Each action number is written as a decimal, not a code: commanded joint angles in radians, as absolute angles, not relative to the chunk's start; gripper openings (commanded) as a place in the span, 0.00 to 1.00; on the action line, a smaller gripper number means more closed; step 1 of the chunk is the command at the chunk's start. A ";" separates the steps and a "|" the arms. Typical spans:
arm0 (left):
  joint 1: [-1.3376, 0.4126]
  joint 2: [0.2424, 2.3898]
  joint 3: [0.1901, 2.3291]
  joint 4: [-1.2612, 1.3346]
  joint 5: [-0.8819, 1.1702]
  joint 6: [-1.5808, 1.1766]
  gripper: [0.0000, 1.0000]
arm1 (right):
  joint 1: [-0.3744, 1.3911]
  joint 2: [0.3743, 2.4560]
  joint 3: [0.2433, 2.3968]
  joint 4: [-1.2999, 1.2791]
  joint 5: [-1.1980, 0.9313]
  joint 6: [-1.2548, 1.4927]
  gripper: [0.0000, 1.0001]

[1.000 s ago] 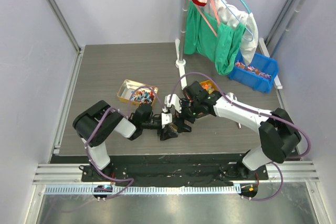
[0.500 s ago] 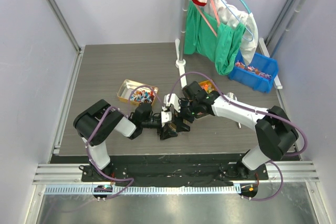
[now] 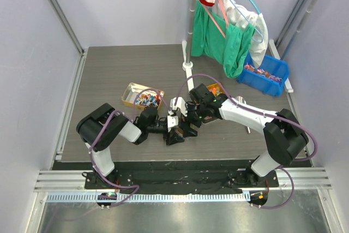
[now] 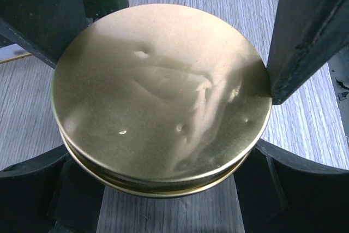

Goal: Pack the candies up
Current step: Close the bottle lid on the packing bottle.

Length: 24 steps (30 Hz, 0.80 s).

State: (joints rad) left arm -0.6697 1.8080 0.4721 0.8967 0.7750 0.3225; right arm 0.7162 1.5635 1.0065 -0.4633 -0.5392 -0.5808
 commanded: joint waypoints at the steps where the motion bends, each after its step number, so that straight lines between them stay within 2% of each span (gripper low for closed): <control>1: -0.661 1.822 0.502 0.881 0.730 0.333 0.50 | 0.729 1.585 1.019 -0.473 -0.563 -0.568 0.84; 13: -0.661 1.822 0.503 0.880 0.729 0.333 0.50 | 0.732 1.586 1.015 -0.443 -0.543 -0.546 0.99; 24: -0.658 1.822 0.503 0.877 0.726 0.336 0.50 | 0.732 1.574 1.025 -0.449 -0.534 -0.546 1.00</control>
